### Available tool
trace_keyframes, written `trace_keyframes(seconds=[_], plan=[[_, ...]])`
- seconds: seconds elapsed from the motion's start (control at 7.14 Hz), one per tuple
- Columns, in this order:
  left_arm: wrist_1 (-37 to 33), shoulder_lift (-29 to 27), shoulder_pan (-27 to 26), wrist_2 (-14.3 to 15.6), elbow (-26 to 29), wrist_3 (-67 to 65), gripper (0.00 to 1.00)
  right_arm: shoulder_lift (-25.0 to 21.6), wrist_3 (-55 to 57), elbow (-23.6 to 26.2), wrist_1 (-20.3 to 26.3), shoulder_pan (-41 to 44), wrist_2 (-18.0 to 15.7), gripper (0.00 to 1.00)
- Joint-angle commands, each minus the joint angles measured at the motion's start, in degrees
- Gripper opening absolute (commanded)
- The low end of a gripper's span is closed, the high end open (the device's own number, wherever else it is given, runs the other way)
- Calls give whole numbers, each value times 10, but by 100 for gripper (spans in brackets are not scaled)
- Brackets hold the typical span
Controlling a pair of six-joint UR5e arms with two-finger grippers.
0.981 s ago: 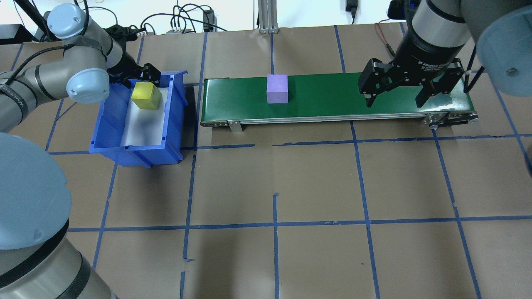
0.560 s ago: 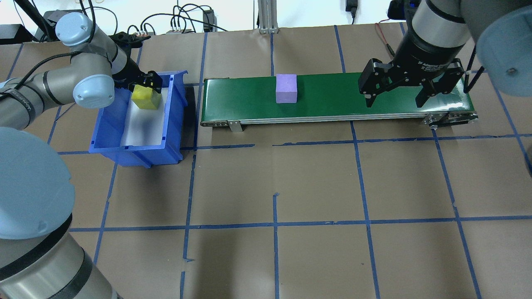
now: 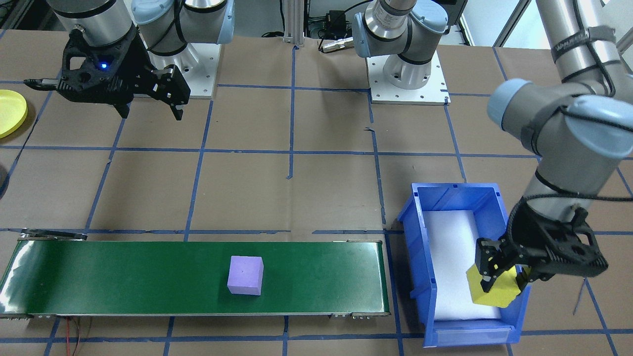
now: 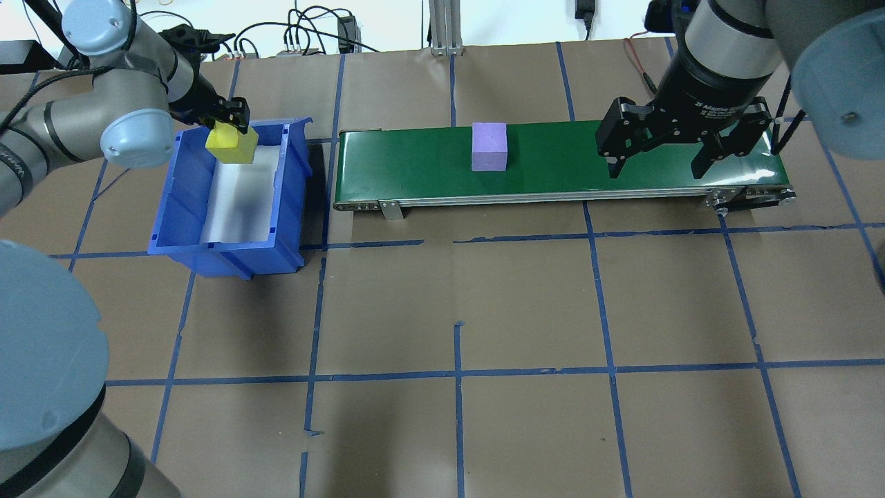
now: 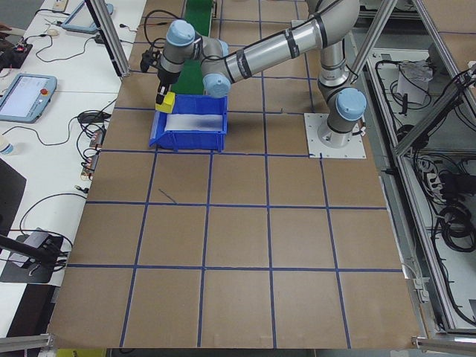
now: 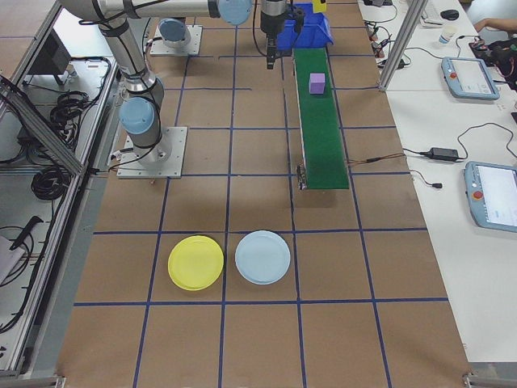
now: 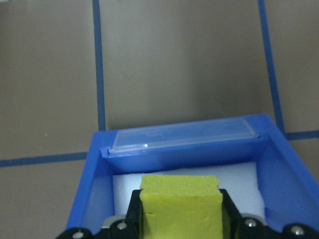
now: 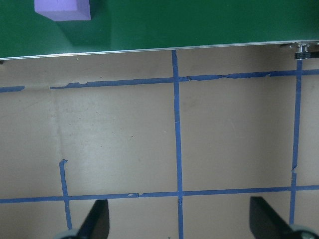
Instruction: Move block left to right into plate
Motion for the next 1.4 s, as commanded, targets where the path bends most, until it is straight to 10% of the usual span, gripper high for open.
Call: trace_keyframes(seconds=[0.0,0.56,0.84,0.98,1.26], plan=[[-8,39,-91,-18,2,-34,17,0,0,0,0,0,-1,100],[53,-43,-184,-9,-37,-67,17,0,-31,-4,-1,-1,-6,100],[91,-89,-184,-4,-37,-66,21,0,-81,-4,-1,-1,-83,100],[93,-89,-184,25,-35,-69,99,3,-82,-4,-1,-2,-91,100],[89,-75,-184,35,-30,-66,100,16,-81,-38,-17,-41,-90,100]])
